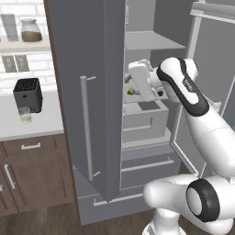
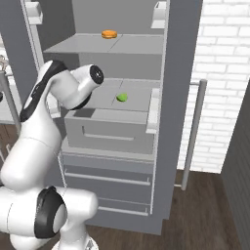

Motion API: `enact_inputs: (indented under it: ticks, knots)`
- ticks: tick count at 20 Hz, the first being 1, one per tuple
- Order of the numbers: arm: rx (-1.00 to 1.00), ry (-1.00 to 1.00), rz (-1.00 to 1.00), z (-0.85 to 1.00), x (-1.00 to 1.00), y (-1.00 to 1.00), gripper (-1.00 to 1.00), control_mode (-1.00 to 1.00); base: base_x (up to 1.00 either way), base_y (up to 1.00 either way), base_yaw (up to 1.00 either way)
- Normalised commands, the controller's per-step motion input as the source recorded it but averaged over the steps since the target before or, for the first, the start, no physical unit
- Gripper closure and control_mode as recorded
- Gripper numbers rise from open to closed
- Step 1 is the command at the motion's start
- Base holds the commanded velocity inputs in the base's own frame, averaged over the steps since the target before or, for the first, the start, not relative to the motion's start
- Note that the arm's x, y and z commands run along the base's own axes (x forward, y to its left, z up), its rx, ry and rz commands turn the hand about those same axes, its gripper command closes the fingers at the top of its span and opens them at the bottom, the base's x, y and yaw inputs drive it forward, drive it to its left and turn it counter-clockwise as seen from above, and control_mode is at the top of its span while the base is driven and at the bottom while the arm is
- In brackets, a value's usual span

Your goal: Grab a lemon wedge from the fridge and one ice cube from the ice bowl, and put them in the glass of lemonade.

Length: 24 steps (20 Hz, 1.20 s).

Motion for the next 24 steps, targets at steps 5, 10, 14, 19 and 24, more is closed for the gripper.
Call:
enact_inputs:
  ticks: [5,10,14,19,24]
  knots:
    - [0.16,0.01,0.09,0.00,0.01,0.77,-1.00,-1.00,0.00,0.00,0.00]
    - [0.09,0.00,0.09,0.00,-0.11,0.92,-1.00,-1.00,0.00,0.00,0.00]
    - [0.05,0.00,0.09,0.00,-0.31,0.99,-1.00,-1.00,0.00,0.00,0.00]
    - [0.02,0.00,0.07,0.00,-0.18,0.96,-1.00,-1.00,0.00,0.00,0.00]
    - [0.00,0.01,0.02,0.01,-0.24,0.64,-1.00,-1.00,0.00,0.00,0.00]
